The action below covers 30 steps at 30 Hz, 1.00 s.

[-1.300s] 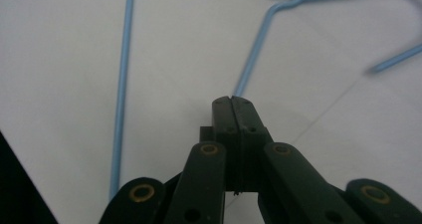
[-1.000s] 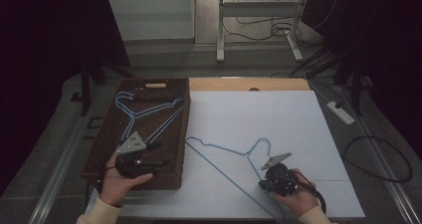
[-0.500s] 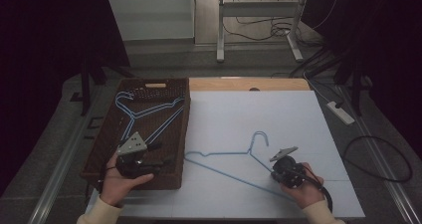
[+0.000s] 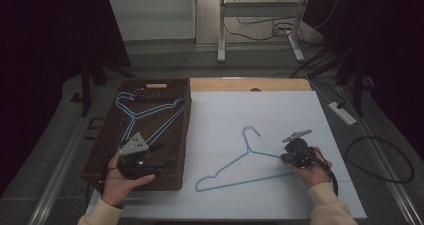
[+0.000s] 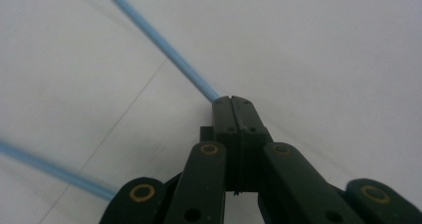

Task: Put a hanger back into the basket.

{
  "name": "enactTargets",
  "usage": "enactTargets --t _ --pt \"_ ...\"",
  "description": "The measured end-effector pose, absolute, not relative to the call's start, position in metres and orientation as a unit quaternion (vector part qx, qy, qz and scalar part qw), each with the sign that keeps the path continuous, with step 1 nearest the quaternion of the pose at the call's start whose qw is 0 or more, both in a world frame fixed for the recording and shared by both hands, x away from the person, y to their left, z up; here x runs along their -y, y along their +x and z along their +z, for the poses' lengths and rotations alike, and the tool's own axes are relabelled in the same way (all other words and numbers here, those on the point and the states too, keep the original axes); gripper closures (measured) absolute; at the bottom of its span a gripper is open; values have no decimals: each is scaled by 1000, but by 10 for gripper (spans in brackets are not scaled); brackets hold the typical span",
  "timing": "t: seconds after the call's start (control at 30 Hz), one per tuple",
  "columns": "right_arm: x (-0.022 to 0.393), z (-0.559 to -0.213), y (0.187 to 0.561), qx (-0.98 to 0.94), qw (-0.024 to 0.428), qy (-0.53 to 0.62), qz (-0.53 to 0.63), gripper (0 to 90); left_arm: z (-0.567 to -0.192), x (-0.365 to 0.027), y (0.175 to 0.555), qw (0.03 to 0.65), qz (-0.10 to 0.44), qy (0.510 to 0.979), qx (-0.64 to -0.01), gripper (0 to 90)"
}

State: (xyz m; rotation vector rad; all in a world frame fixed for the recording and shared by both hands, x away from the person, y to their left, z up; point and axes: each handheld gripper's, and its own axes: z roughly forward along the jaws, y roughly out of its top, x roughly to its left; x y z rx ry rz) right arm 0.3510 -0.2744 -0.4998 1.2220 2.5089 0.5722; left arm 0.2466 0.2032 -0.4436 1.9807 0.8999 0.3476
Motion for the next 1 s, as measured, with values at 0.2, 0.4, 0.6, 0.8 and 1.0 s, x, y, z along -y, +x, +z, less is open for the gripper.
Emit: enactTargets --t 0.2,0.4,0.6,0.8,1.0 --pt "277 -501 371 -860 152 437 214 900 -444 -203 247 451 140 803 -365 351" --pt "278 -503 378 -853 156 443 226 900 -444 -203 247 452 141 802 -364 351" --pt "279 -504 384 -850 158 443 236 900 -444 -201 246 451 141 804 -362 351" --pt "279 -505 387 -848 161 441 245 900 -443 -201 246 452 142 802 -363 350" --pt "274 -499 381 -847 152 426 278 900 -444 -202 246 453 143 801 -365 349"
